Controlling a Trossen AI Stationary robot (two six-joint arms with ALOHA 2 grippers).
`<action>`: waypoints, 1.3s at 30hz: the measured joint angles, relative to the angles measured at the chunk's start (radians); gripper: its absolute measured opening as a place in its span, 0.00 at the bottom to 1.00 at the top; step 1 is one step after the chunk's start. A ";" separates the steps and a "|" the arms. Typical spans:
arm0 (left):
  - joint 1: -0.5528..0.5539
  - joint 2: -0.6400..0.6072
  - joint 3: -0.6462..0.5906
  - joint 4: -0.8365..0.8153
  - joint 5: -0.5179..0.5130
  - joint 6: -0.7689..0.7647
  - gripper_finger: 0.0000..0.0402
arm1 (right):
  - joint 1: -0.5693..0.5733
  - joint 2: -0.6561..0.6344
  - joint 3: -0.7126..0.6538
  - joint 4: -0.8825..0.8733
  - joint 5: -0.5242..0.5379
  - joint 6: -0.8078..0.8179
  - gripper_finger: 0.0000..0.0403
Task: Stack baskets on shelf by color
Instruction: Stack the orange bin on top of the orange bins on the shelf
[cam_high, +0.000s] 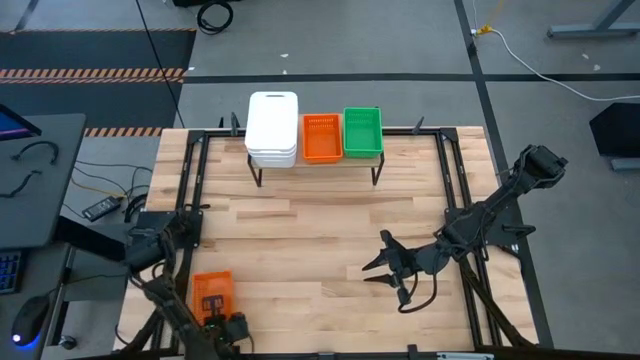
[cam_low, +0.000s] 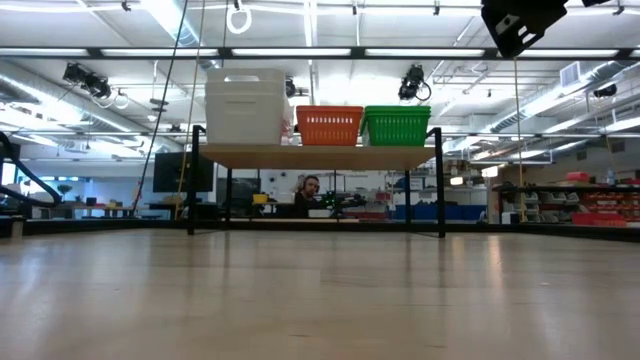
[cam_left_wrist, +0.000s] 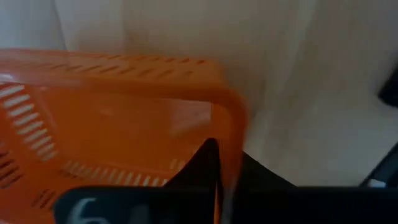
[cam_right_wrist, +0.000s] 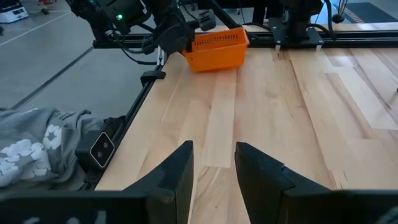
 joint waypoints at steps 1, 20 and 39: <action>0.018 0.000 0.002 -0.006 -0.005 0.027 0.03 | 0.000 0.000 0.000 0.000 0.000 0.000 0.31; 0.492 -0.020 0.011 0.256 -0.212 0.640 0.01 | 0.044 -0.050 0.001 -0.150 0.000 0.099 0.31; 0.706 -0.019 0.105 0.510 -0.196 0.807 0.22 | 0.103 -0.117 0.001 -0.261 0.000 0.175 0.30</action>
